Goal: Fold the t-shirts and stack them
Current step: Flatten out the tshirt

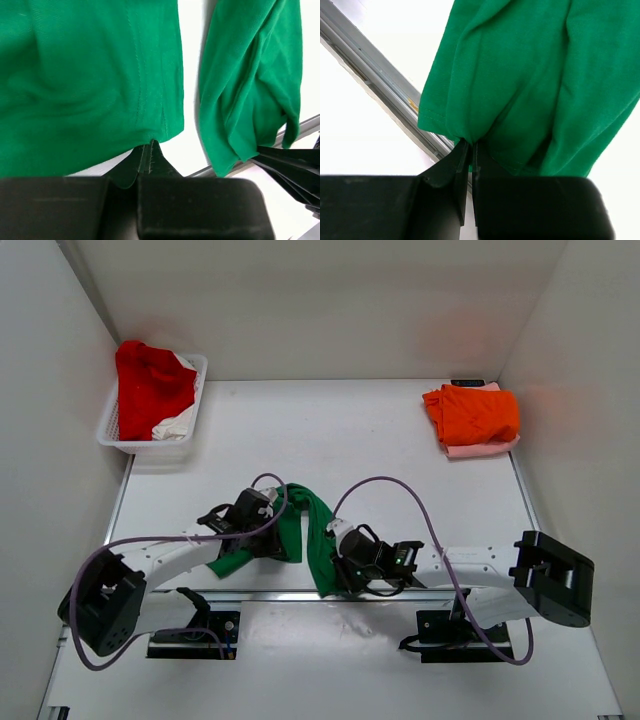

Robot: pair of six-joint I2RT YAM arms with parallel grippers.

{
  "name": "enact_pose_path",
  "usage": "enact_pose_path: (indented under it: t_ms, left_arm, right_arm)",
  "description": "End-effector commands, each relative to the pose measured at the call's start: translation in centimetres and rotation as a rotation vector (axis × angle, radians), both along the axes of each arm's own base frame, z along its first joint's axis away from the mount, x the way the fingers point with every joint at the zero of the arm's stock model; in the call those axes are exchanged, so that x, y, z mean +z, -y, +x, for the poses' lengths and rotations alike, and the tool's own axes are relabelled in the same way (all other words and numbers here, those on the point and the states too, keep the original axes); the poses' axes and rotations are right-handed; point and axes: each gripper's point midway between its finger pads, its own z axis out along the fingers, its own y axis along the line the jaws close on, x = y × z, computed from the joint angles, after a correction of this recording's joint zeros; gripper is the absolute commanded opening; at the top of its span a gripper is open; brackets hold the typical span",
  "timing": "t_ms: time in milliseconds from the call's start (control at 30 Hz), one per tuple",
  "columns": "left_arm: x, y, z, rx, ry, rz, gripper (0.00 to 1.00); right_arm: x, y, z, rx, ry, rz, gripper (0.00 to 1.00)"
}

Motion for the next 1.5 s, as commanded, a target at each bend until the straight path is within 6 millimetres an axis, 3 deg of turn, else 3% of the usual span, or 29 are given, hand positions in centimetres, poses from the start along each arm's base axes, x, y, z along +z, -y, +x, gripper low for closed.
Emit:
enact_pose_path:
  t_ms: [0, 33, 133, 167, 200, 233, 267, 300, 367, 433, 533, 633, 733, 867, 933, 1033, 1100, 1167, 1233, 1333, 1400, 1467]
  left_arm:
    - [3.4, 0.4, 2.0, 0.026, 0.073, -0.049, 0.0]
    - [5.0, 0.5, 2.9, 0.03, 0.12, -0.063, 0.0]
    - [10.4, -1.5, 6.1, 0.102, 0.228, -0.075, 0.0]
    - [13.4, -1.8, 7.4, 0.109, 0.298, -0.1, 0.0]
    - [14.0, -3.0, 8.0, 0.145, 0.298, -0.085, 0.0]
    - [16.6, -4.1, 9.4, 0.174, 0.35, -0.09, 0.0]
    - [18.9, -4.3, 10.1, 0.169, 0.399, -0.101, 0.0]
    - [19.9, -5.2, 10.4, 0.188, 0.4, -0.099, 0.0]
    - [23.7, -6.3, 12.0, 0.207, 0.481, -0.096, 0.0]
    - [26.0, -6.8, 12.7, 0.223, 0.515, -0.093, 0.0]
    - [29.4, -7.2, 13.1, 0.243, 0.584, -0.106, 0.0]
    - [32.5, -9.0, 13.7, 0.314, 0.669, -0.1, 0.0]
    - [36.0, -10.6, 13.4, 0.364, 0.761, -0.103, 0.0]
    - [39.5, -12.0, 12.7, 0.422, 0.852, -0.08, 0.0]
    - [40.6, -12.4, 12.5, 0.429, 0.872, -0.071, 0.0]
    - [42.3, -12.6, 12.1, 0.436, 0.907, -0.072, 0.0]
    - [43.1, -12.7, 12.2, 0.45, 0.929, -0.082, 0.0]
    - [44.0, -13.1, 12.2, 0.46, 0.954, -0.077, 0.0]
    - [46.0, -13.7, 12.1, 0.483, 1.003, -0.065, 0.0]
    - [47.9, -14.1, 12.1, 0.497, 1.042, -0.056, 0.0]
    - [49.2, -14.2, 11.7, 0.502, 1.076, -0.063, 0.0]
    - [50.0, -14.2, 11.3, 0.511, 1.089, -0.075, 0.0]
  right_arm:
    - [0.0, 0.8, 0.9, -0.019, 0.028, -0.023, 0.0]
    - [0.2, 1.4, 1.1, -0.016, 0.036, -0.047, 0.0]
    - [3.5, 1.8, 3.4, -0.027, 0.106, -0.022, 0.0]
    - [5.5, 2.0, 4.6, -0.039, 0.14, 0.016, 0.0]
    - [6.7, 2.5, 5.8, -0.056, 0.159, 0.038, 0.0]
    - [8.7, 2.5, 6.2, -0.055, 0.182, 0.101, 0.0]
    - [10.9, 3.2, 7.7, -0.092, 0.22, 0.157, 0.0]
    - [12.2, 4.4, 9.4, -0.145, 0.247, 0.176, 0.0]
    - [15.8, 5.9, 10.8, -0.179, 0.305, 0.265, 0.0]
    - [19.0, 8.7, 13.5, -0.267, 0.365, 0.32, 0.0]
    - [22.8, 10.7, 14.6, -0.289, 0.438, 0.388, 0.0]
    - [25.0, 12.9, 15.7, -0.35, 0.499, 0.37, 0.0]
    - [26.0, 14.1, 16.2, -0.416, 0.53, 0.315, 0.0]
    - [23.8, 15.0, 14.8, -0.472, 0.469, 0.199, 0.0]
    - [20.2, 16.1, 13.3, -0.504, 0.358, 0.088, 0.0]
    - [16.8, 19.1, 11.8, -0.581, 0.257, -0.034, 0.0]
    - [15.8, 21.0, 11.2, -0.642, 0.254, -0.077, 0.0]
    - [16.7, 23.4, 11.4, -0.728, 0.309, -0.087, 0.0]
    - [19.1, 24.6, 11.7, -0.763, 0.411, -0.037, 0.0]
    - [22.4, 24.9, 11.9, -0.735, 0.514, 0.059, 0.0]
    - [24.4, 24.2, 12.1, -0.717, 0.574, 0.111, 0.0]
    - [25.0, 22.2, 12.0, -0.641, 0.575, 0.167, 0.0]
